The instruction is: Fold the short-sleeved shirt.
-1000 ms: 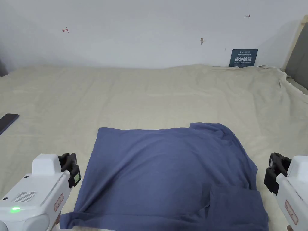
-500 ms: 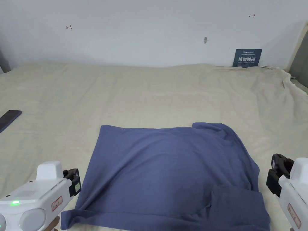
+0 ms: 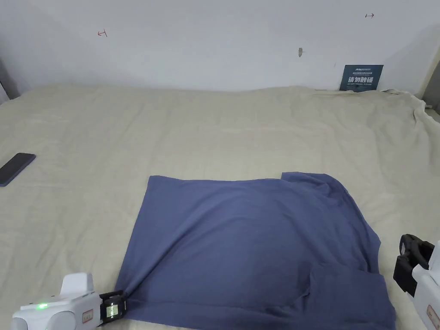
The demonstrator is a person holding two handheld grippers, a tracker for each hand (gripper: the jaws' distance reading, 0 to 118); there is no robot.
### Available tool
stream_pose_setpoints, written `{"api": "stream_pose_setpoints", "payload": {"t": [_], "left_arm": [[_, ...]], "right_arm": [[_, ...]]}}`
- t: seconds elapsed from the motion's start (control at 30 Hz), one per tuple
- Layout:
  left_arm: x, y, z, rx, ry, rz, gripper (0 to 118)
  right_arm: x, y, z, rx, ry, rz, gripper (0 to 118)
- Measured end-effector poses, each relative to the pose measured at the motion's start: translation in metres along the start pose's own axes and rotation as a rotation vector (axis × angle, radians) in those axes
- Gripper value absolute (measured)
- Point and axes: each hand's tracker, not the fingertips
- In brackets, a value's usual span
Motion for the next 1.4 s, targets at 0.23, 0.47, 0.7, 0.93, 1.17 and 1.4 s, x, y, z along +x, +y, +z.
{"api": "stream_pose_setpoints", "payload": {"t": [0.23, 0.47, 0.7, 0.93, 1.17, 1.4], "left_arm": [[0.005, -0.004, -0.023, -0.122, -0.081, -0.006, 10], [0.022, -0.001, -0.006, -0.067, -0.054, -0.123, 5], [0.016, 0.013, 0.013, -0.001, -0.093, -0.093, 5], [0.019, 0.018, 0.016, 0.018, -0.101, -0.092, 5], [0.017, 0.018, 0.014, 0.022, -0.106, -0.075, 5], [0.008, 0.016, 0.013, 0.03, -0.122, -0.015, 5]], "right_arm": [[0.005, -0.007, -0.001, -0.031, -0.009, -0.001, 0], [0.025, -0.028, -0.011, -0.145, -0.014, -0.027, 1], [0.042, -0.088, -0.043, -0.426, 0.0, -0.065, 75], [0.049, -0.135, -0.06, -0.563, 0.01, -0.168, 80], [0.04, -0.151, -0.06, -0.61, 0.076, -0.173, 34], [0.04, -0.143, -0.05, -0.559, 0.098, -0.175, 5]]}}
